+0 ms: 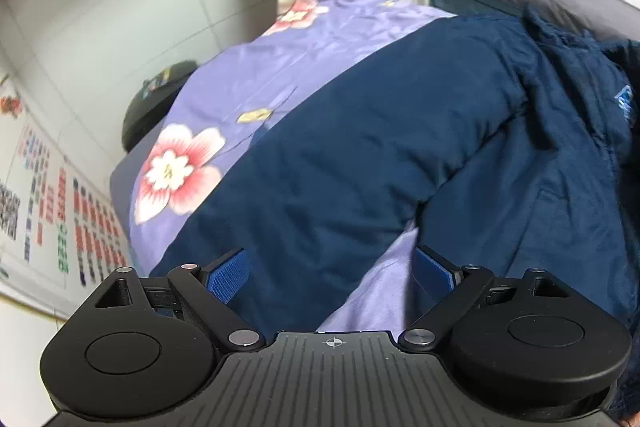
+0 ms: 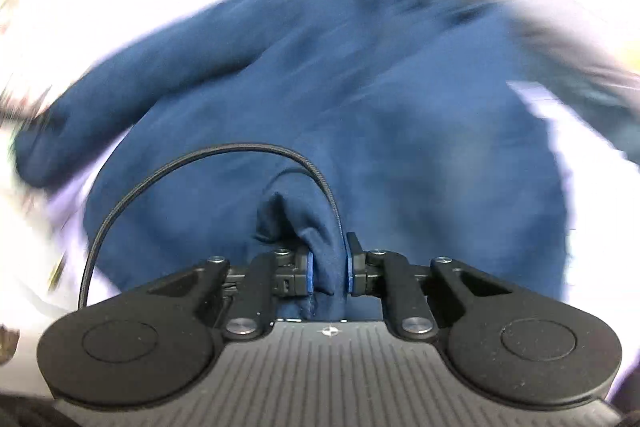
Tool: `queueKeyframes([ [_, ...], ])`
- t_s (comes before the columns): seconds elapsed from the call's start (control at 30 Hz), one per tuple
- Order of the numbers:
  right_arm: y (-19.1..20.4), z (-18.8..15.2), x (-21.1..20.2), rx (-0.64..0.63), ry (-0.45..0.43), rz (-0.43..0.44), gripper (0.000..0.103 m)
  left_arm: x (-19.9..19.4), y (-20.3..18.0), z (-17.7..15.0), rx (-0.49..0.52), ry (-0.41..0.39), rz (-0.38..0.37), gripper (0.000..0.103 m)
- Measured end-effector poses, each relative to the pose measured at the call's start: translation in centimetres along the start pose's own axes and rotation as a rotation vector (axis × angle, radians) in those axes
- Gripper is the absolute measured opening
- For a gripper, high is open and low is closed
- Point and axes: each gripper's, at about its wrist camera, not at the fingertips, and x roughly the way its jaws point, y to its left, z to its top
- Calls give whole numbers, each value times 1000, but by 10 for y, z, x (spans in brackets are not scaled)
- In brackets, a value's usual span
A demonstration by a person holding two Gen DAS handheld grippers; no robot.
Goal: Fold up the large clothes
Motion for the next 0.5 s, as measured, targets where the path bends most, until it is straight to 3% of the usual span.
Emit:
queueKeyframes([
  [0.13,-141,2,-50,321,-96,-368,20,-1,-17,6,24,-17,-37,103],
  [0.2,-200,-9,-70,483,-118,-591,40,1,-26,7,30,-10,-61,103],
  [0.23,-219,-15,-77,537,-105,-659,64,3,-30,8,29,-4,-72,103],
  [0.27,-234,-22,-84,577,-94,-706,76,4,-34,8,26,2,-85,103],
  [0.37,-243,-50,-100,621,-87,-728,96,7,-42,6,15,12,-112,103],
  [0.5,-201,-79,-80,501,-7,-586,98,14,-45,-2,4,37,-98,103],
])
